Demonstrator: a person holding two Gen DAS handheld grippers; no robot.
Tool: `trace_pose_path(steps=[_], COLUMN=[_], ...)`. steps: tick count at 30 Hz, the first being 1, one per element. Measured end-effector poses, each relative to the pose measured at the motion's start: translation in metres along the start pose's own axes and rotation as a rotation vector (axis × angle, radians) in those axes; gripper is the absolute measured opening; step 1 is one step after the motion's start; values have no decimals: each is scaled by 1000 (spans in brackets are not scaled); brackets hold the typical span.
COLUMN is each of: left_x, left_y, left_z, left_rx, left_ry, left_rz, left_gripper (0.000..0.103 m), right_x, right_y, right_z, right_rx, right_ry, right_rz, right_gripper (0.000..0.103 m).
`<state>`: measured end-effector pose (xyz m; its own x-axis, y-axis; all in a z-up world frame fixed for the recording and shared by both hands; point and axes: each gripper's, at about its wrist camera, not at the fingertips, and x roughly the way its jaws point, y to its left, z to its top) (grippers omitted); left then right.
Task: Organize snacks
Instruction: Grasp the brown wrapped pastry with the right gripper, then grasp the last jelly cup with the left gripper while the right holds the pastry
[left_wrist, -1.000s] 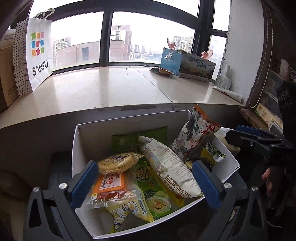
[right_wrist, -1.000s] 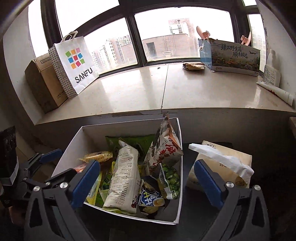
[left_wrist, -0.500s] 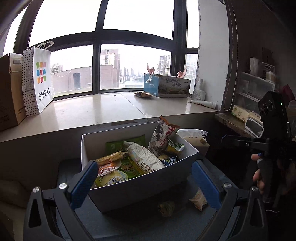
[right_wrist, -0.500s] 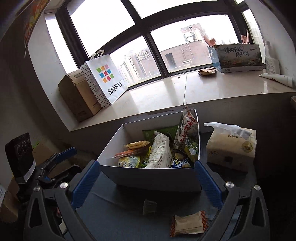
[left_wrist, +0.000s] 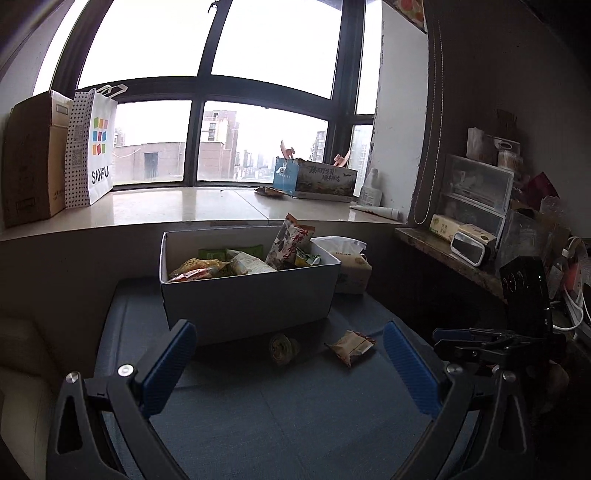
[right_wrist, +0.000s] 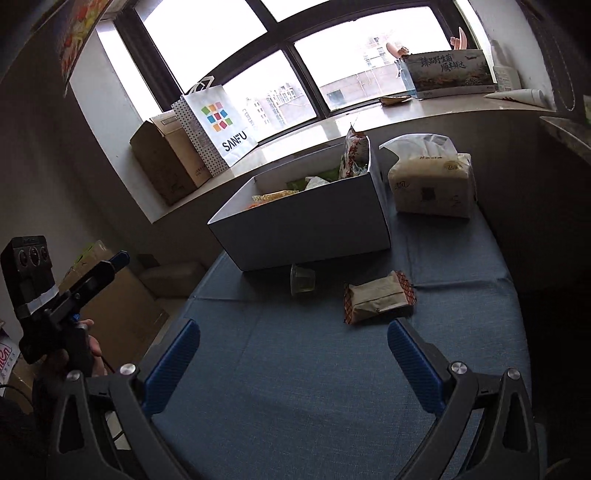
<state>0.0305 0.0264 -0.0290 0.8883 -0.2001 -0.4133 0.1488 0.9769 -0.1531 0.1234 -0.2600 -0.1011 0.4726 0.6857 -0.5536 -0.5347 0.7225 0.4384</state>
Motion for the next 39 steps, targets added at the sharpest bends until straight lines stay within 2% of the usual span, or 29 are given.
trace_pose_path(steps=[2,6,14,20,24,26,27,29,34,39], left_x=[-2,-5,-13,-10,-5,-1,0,5,31,95], left_y=[0,-1,1,3,3,3,2,2,-2,-7], left_z=[-6,-13,-20,-24,-27,-28,-29,-31,-32,-29], left_rx=[-15,-10,-34,-38,-38,-38,-39,-38,-7,35], left_ry=[5,14,19,39,56,65,68,83,125,256], left_rz=[3,36,45,55,52,52,50,45,0,-12], left_gripper=[103,103,103,103,103,103,103,103,103,103], right_x=[7,27,84,129,148,154,153,148,128,87], right_y=[-3,-15,-28,-39,-44,-47,-46,-47,-52,-38], right_z=[-8,-10,4,16,19,19,20,22,21,20], right_rx=[20,34,-96,-152,-151,-158,-168,-162,-140,-130], right_ry=[19,67,162,219,261,277,275,274,253,185], right_rz=[-15,-143,-346,-416,-390,-409,-405,-368,-316,-249], right_gripper=[103,103,103,103,100,89,77,69,66,66])
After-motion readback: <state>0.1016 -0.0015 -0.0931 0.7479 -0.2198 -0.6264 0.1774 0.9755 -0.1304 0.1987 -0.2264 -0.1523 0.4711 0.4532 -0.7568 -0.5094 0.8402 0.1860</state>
